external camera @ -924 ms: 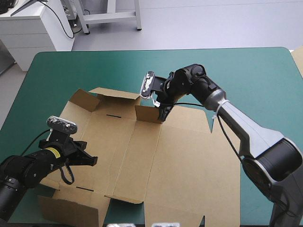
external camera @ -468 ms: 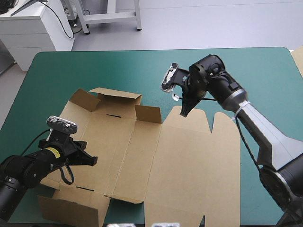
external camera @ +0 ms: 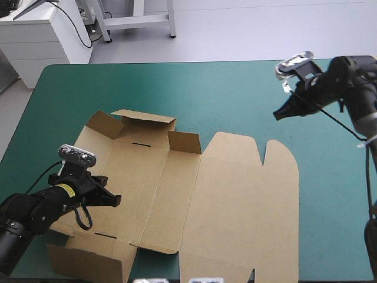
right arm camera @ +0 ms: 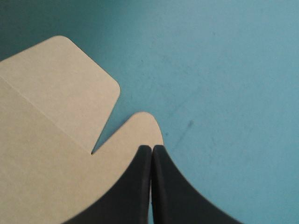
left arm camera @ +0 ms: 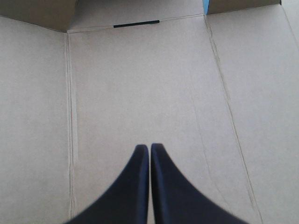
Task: Fold the box
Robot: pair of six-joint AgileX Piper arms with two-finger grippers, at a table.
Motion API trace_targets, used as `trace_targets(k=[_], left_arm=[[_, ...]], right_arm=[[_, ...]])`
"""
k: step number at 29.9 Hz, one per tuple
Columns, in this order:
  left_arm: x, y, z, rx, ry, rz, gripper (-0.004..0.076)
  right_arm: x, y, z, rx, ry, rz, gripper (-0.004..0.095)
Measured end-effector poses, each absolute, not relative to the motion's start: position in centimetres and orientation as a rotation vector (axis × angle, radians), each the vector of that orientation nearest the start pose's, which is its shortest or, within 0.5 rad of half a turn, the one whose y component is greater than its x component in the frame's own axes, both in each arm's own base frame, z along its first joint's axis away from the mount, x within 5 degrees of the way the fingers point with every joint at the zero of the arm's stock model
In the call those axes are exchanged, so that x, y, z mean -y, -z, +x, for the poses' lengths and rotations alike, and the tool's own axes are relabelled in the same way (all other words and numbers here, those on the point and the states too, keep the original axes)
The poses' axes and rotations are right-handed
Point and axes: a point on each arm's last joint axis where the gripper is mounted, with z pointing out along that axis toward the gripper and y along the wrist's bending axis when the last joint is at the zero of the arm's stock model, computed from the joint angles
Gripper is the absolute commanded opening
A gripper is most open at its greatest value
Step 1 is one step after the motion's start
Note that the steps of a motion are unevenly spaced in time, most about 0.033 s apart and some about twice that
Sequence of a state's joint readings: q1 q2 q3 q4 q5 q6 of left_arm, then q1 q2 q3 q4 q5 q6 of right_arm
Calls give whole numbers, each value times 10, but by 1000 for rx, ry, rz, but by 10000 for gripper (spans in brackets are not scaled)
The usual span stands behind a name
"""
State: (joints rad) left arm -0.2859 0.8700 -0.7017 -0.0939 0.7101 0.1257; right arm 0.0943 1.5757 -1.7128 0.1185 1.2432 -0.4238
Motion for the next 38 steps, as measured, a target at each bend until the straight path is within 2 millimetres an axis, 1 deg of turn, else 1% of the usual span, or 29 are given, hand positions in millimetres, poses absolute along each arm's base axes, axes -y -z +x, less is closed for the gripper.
trace_targets(k=[1, 3, 4, 7, 10, 13, 15, 17, 20, 27, 30, 33, 38], left_arm=[[51, -301, 155, -2326, 184, 430, -8], [51, -301, 155, -2326, 184, 430, -8], [51, -301, 155, -2326, 184, 430, -8], [51, -301, 155, -2326, 184, 430, -8], [51, -301, 155, -2326, 184, 430, -8], [52, -301, 155, -2327, 189, 428, -8], [52, -301, 155, -2330, 189, 428, -8], [51, -300, 154, -2336, 189, 430, -8], [51, -299, 153, -2354, 188, 435, -8], [51, -298, 152, -2376, 183, 443, -8], [49, -298, 153, -2416, 156, 426, -8], [44, -307, 159, -2432, 78, 389, -8], [37, -330, 173, -2434, -77, 346, -8]], right_arm=[[-29, -404, 315, -2515, -38, -606, -19], [-13, -399, 300, -2549, -39, -538, -19], [-4, -394, 288, -2562, -37, -496, -19], [16, -386, 260, -2551, -30, -364, -20], [22, -379, 231, -2522, -57, -269, -19], [21, -373, 210, -2497, -72, -228, -19], [19, -370, 201, -2487, -85, -211, -19], [17, -368, 195, -2487, -95, -199, -19], [17, -367, 192, -2494, -102, -195, -19], [16, -368, 192, -2480, -104, -187, -19], [16, -368, 193, -2475, -109, -185, -19], [16, -368, 193, -2474, -114, -184, -19], [16, -369, 193, -2472, -118, -183, -20]])
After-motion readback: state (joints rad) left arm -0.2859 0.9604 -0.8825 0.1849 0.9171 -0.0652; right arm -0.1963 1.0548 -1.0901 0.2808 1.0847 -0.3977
